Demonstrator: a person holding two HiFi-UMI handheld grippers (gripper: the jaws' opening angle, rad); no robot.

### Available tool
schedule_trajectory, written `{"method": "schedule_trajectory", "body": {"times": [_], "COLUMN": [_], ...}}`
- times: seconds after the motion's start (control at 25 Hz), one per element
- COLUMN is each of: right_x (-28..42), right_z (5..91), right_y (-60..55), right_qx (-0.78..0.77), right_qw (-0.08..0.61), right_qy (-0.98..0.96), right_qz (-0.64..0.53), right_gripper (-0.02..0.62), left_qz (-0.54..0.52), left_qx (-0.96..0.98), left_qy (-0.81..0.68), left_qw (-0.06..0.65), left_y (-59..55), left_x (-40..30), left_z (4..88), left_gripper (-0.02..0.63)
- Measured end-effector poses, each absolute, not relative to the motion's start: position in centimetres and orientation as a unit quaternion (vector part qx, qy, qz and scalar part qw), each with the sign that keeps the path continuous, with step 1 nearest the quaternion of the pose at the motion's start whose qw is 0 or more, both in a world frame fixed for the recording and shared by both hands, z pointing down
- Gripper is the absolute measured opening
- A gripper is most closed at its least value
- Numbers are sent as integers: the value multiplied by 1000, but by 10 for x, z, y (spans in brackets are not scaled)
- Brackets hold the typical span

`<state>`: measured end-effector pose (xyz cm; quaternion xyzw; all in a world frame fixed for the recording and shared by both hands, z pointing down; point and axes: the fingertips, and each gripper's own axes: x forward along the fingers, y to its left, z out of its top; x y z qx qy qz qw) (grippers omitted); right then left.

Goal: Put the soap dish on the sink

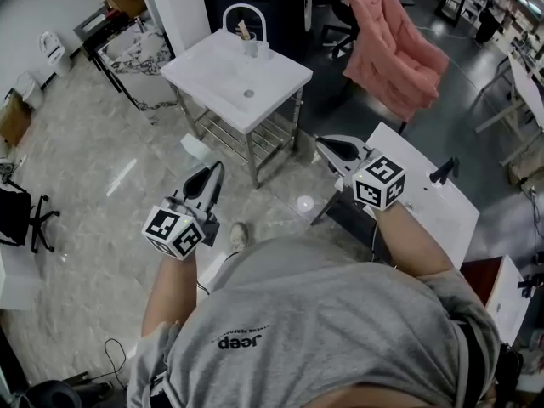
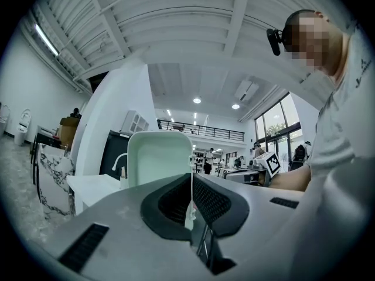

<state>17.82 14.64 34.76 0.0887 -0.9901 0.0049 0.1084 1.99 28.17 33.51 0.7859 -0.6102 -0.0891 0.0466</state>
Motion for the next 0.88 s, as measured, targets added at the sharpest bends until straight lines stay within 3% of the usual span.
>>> {"method": "schedule_trajectory", "body": {"times": [0.88], "right_x": [-95], "right_z": [348], "right_y": [-13], "right_qx": [173], "right_qw": [115], "right_qy": [-978], "right_qz": [6], "right_gripper": [58], "left_qz": [-75], "left_qx": [853], "left_qy": [-516], "left_qw": [40], "left_y": [94], "left_x": [-259], "left_z": [337], "left_gripper": [17]}}
